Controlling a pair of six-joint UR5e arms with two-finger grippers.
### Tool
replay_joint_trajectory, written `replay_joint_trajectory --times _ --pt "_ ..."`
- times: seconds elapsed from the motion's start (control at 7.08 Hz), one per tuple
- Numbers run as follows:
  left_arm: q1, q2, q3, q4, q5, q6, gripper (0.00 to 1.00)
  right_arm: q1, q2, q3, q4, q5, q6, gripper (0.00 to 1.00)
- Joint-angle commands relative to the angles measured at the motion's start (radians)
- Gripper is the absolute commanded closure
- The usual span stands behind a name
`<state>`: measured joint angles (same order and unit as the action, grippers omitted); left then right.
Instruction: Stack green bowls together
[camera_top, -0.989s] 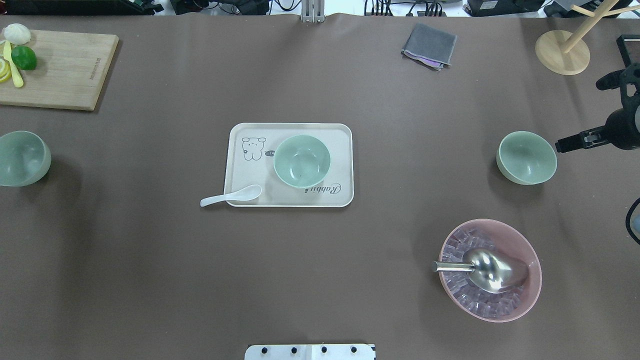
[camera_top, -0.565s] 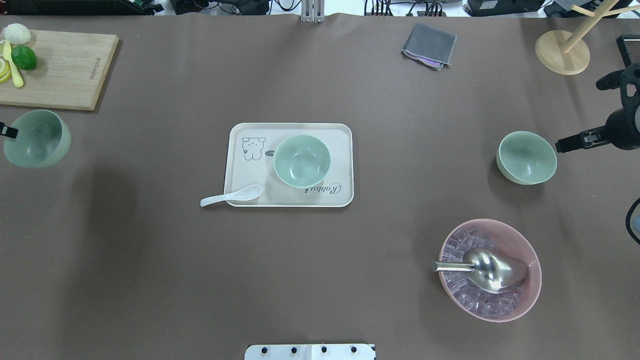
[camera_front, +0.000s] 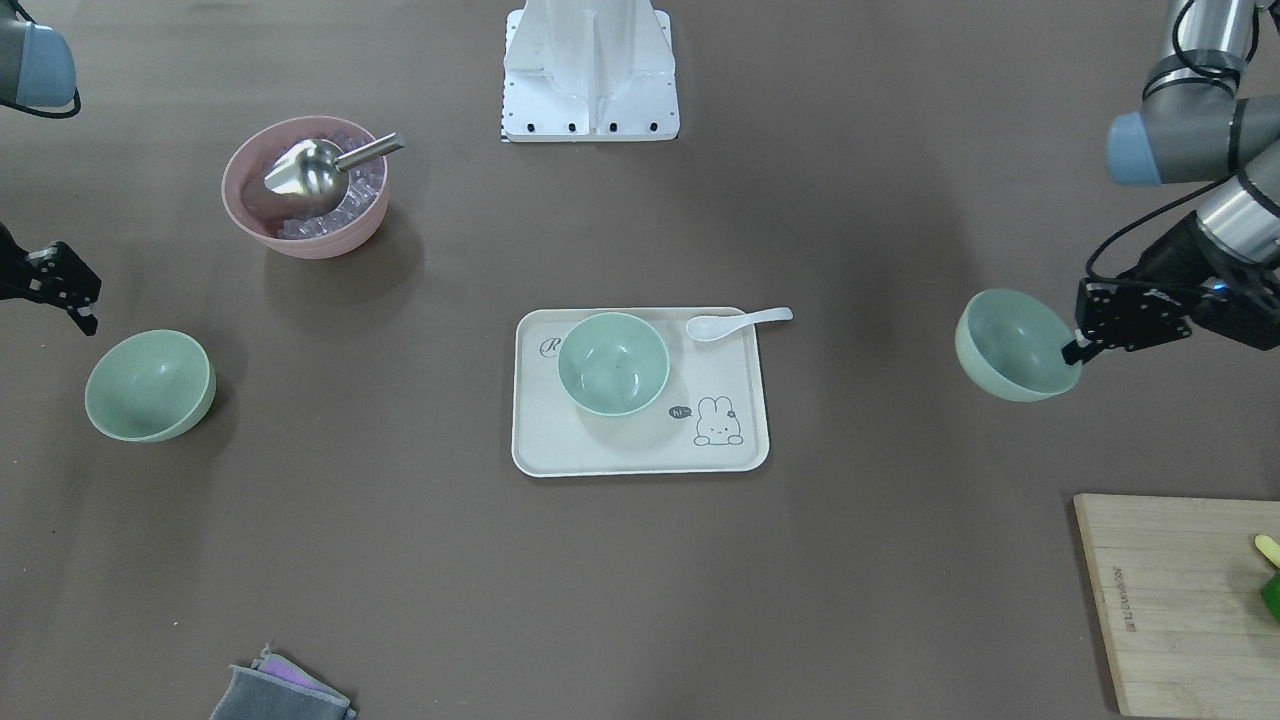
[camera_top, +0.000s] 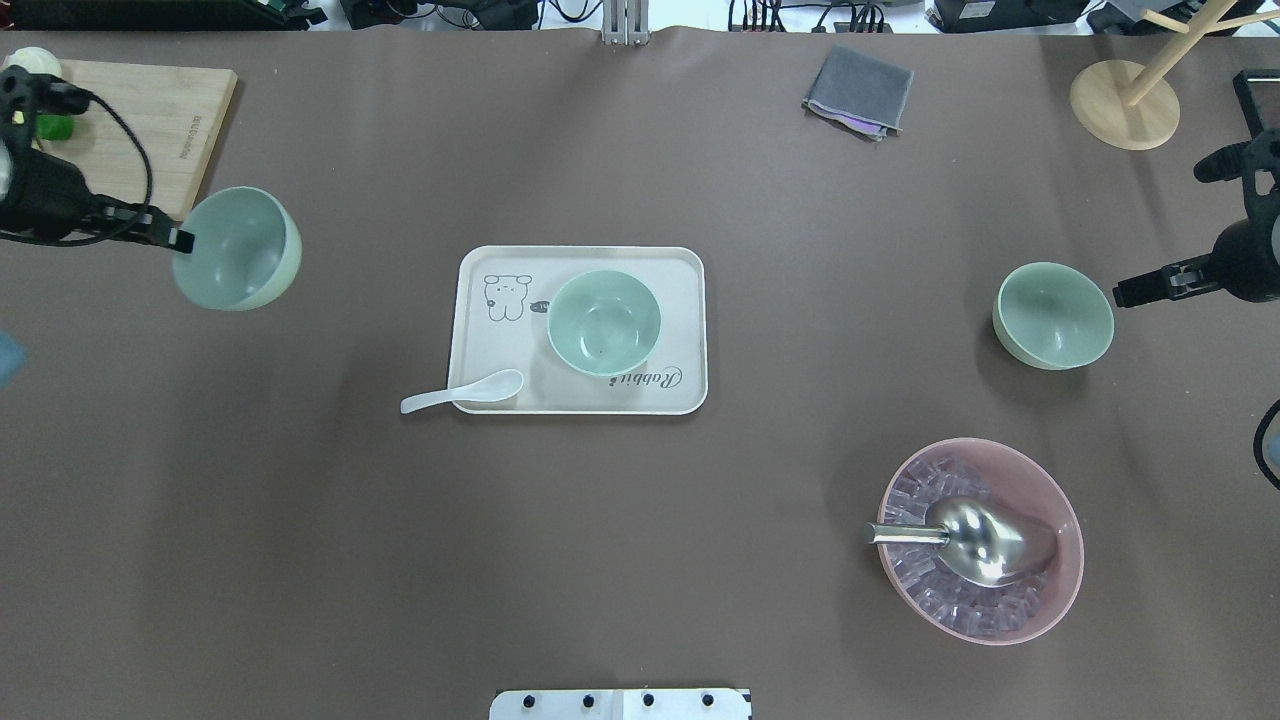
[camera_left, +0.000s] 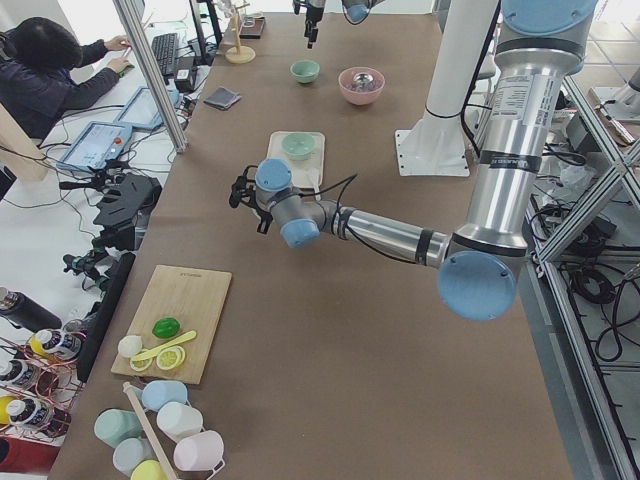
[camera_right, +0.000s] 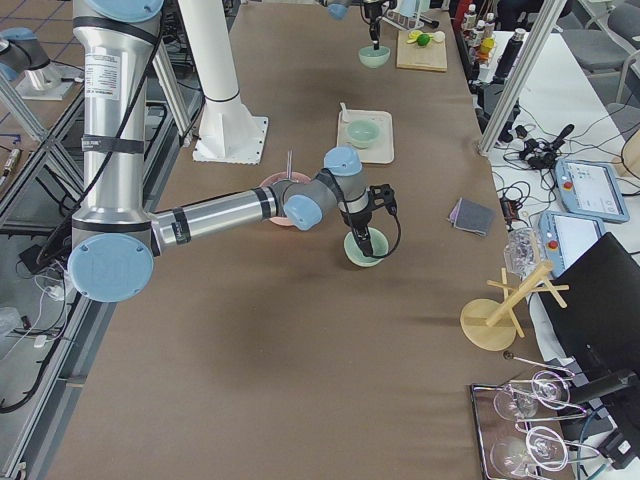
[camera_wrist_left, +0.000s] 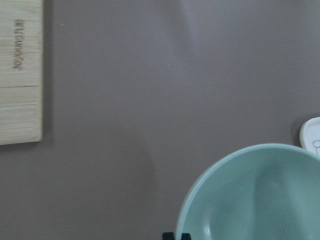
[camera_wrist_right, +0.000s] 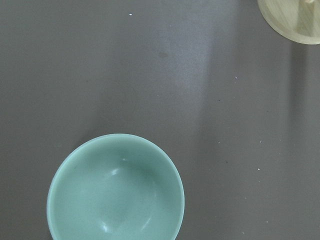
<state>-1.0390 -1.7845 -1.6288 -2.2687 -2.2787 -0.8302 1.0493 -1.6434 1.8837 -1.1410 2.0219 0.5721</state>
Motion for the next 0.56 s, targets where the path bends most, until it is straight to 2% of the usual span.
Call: replay_joint_trajectory --times 0.0,0.42 --pt "0.15 -0.195 -0.074 0.294 0.127 -0.122 1.0 0.0 -0.003 0.0 0.001 0.0 0.003 0.0" --pt "0.305 -0.444 -0.046 0.579 0.223 -0.28 1.0 0.0 -0.001 0.0 0.0 -0.005 0.003 0.0"
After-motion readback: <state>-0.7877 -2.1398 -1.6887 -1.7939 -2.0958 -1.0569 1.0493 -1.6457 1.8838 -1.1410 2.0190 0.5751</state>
